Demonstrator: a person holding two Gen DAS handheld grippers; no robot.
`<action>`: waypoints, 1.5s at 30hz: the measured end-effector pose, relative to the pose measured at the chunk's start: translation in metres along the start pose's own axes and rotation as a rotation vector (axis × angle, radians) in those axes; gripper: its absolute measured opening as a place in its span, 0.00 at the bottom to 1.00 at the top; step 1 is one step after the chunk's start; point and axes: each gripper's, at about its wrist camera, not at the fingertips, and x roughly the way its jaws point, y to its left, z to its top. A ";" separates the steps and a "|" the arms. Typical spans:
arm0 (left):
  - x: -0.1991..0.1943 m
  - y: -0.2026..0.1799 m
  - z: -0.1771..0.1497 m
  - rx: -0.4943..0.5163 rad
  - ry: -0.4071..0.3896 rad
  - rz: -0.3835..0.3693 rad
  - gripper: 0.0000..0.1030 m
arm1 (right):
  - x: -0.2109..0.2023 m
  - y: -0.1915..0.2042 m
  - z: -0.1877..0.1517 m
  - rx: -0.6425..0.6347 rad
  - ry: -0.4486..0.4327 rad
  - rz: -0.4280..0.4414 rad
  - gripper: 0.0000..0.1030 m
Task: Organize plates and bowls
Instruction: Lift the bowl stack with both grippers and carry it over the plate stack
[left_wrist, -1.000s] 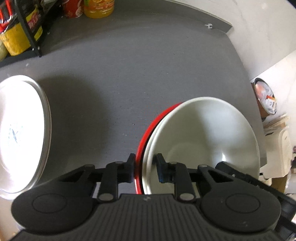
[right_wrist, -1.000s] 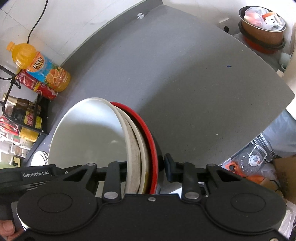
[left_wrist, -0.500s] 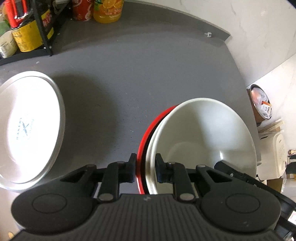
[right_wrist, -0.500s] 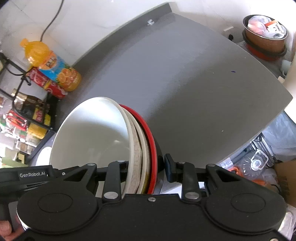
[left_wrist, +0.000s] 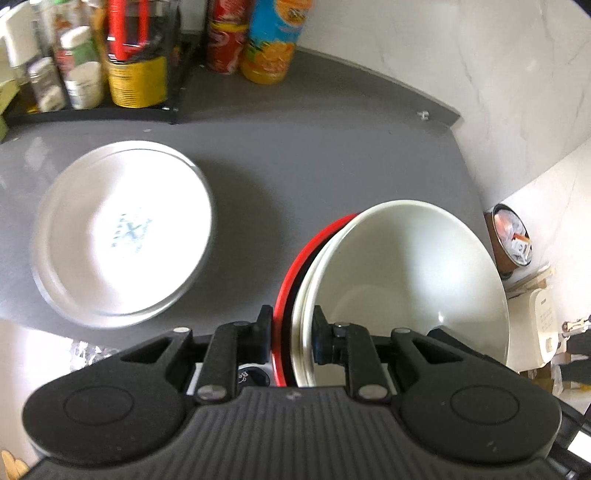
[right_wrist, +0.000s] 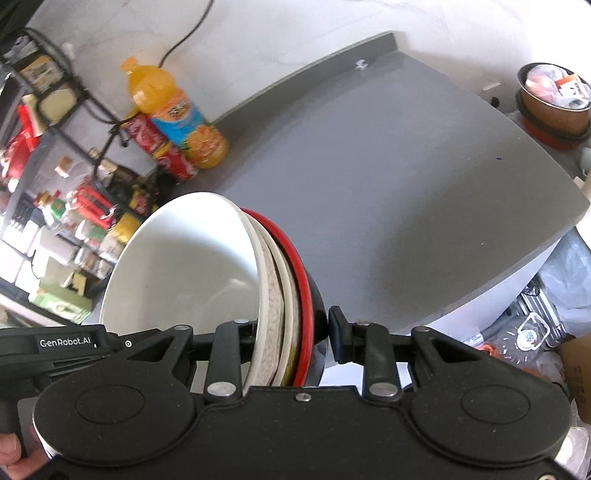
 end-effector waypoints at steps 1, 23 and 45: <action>-0.005 0.003 -0.002 -0.007 -0.003 0.002 0.18 | -0.002 0.003 -0.002 -0.004 0.000 0.004 0.28; -0.050 0.076 -0.009 -0.095 -0.048 0.003 0.19 | 0.011 0.071 -0.019 -0.092 0.005 0.025 0.28; -0.036 0.163 0.064 -0.119 -0.031 0.000 0.19 | 0.075 0.148 -0.004 -0.104 0.065 -0.008 0.28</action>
